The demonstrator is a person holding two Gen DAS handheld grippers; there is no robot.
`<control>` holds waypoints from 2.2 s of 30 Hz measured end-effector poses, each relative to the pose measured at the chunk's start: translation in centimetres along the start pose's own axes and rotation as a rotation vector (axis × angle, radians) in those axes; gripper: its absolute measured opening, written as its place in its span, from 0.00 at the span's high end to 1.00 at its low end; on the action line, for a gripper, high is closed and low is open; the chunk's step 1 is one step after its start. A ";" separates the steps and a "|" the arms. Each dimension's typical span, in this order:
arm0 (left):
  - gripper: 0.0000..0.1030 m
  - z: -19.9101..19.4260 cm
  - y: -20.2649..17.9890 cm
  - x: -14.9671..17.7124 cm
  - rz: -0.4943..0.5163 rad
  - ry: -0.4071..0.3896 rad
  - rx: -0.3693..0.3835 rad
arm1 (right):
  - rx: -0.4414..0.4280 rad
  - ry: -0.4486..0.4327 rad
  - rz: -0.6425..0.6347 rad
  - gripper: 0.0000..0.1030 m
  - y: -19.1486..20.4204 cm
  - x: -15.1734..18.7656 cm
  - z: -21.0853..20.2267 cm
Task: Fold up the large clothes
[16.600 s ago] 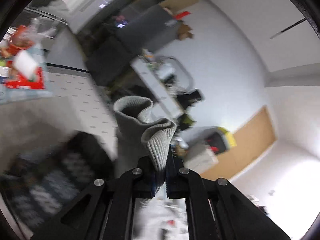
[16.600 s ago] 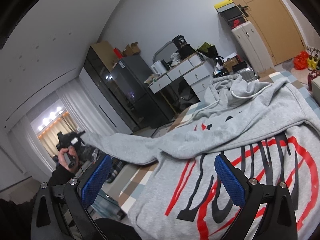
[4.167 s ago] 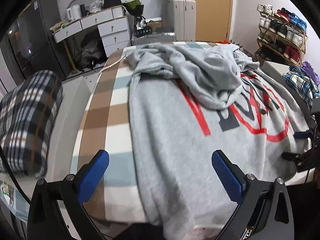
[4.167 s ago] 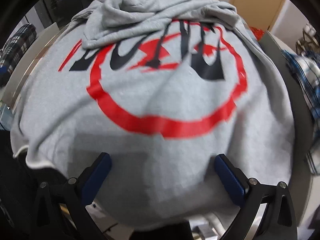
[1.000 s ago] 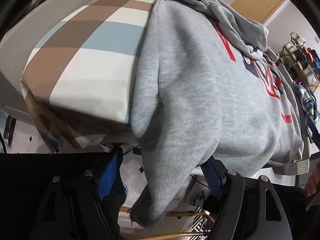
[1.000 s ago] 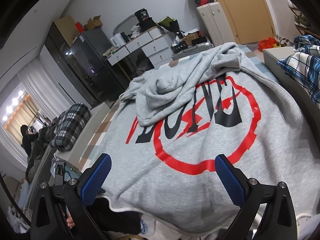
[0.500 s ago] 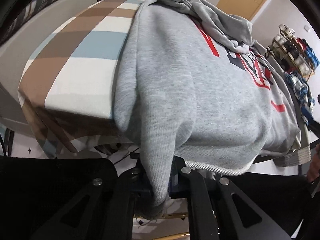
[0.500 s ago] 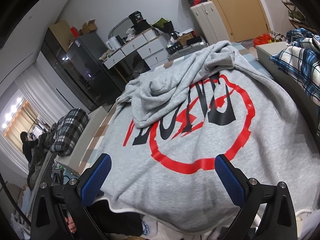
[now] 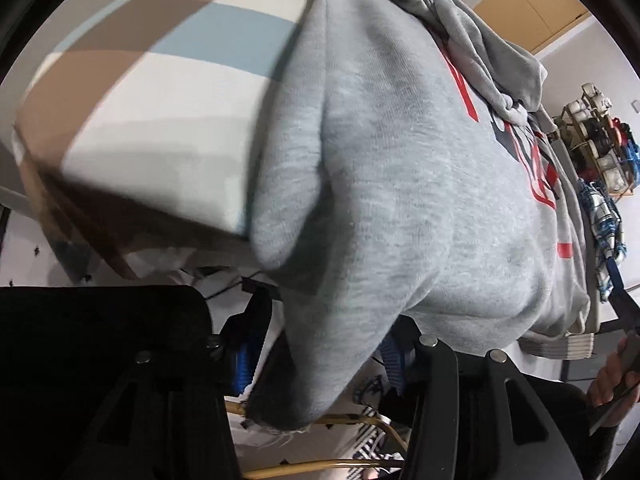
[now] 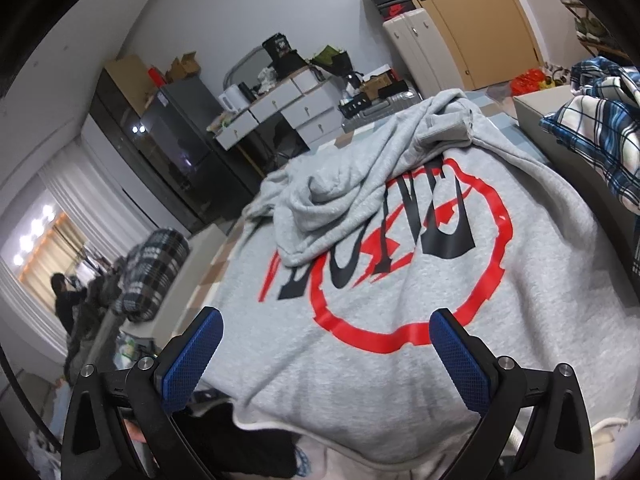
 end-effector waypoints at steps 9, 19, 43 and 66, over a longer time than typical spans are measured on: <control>0.95 -1.9 -3.3 0.6 0.101 -0.050 0.138 | -0.131 -0.055 0.147 0.00 -1.7 -0.6 -6.9; 0.97 -6.3 -5.6 -1.1 0.029 -0.156 0.481 | 0.148 0.150 0.319 0.00 -11.7 3.6 -8.0; 0.97 -8.4 -7.2 -1.7 0.069 -0.212 0.613 | 0.139 -0.113 0.606 0.00 -19.3 6.7 -4.7; 0.97 -5.4 -5.8 -0.7 0.023 -0.121 0.472 | 0.118 -0.314 0.632 0.46 -19.4 7.0 -9.3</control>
Point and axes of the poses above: each gripper's, at about its wrist camera, not at the fingertips, and z roughly the way its jaws point, y to its left, x to its underside, the point moved 10 cm from there along z, roughly the way its jaws point, and after that the axes turned 4 degrees about z, right-handed, at the moved point
